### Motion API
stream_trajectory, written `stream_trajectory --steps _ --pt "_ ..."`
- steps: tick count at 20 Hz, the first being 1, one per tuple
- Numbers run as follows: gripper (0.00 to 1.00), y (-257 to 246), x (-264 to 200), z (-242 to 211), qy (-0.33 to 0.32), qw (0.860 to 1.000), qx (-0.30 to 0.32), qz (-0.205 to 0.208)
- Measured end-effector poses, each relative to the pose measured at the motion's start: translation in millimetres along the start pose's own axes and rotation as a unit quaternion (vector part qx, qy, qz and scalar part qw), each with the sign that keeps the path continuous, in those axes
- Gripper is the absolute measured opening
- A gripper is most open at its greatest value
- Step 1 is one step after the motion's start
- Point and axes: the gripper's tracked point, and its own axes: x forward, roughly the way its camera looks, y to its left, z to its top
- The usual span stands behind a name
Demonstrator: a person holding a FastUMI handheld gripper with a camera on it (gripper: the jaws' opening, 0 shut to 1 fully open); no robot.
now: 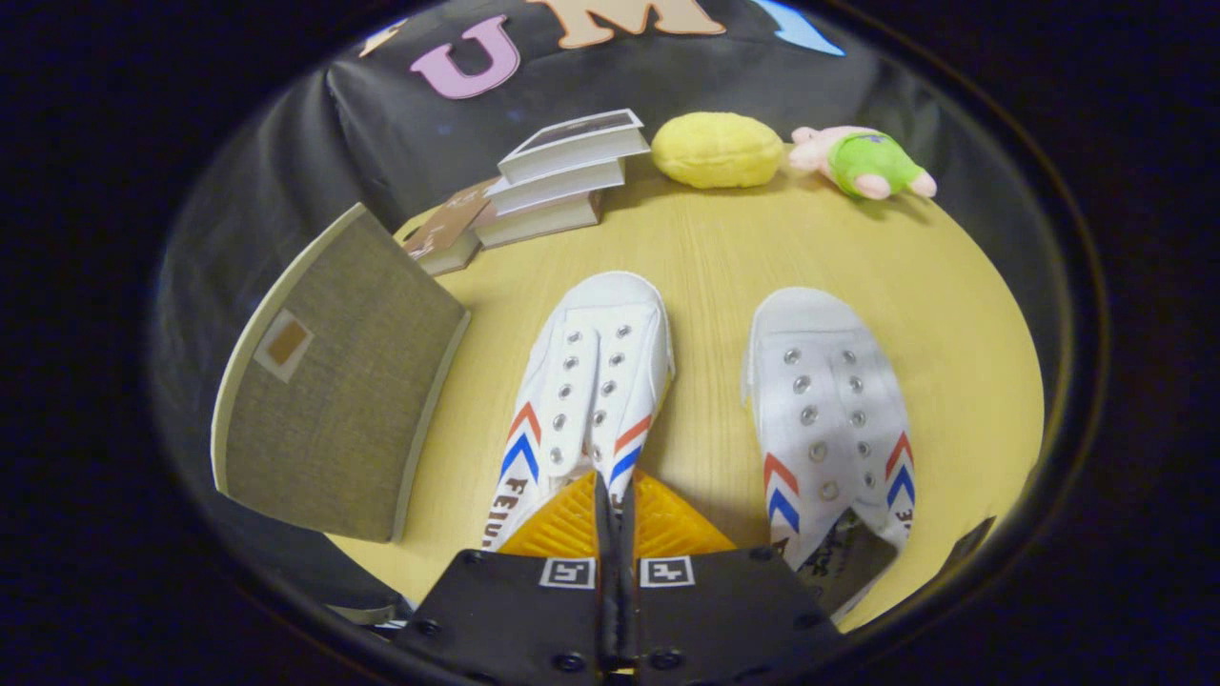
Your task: Open the storage box then place both shoes into the box .Put the left shoe in first, then the right shoe, with the right side of both shoes facing outward in a uniform manner.
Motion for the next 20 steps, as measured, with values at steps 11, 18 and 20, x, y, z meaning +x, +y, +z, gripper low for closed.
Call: stream_trajectory --steps 11,18,20 --pt "0.03 45.2 -36.0 28.5 -0.027 0.99 0.123 0.061" --pt "0.03 102.5 -78.9 71.5 -0.055 0.988 0.114 0.091" --pt "0.03 118.9 -91.6 81.7 -0.063 0.988 0.103 0.096"
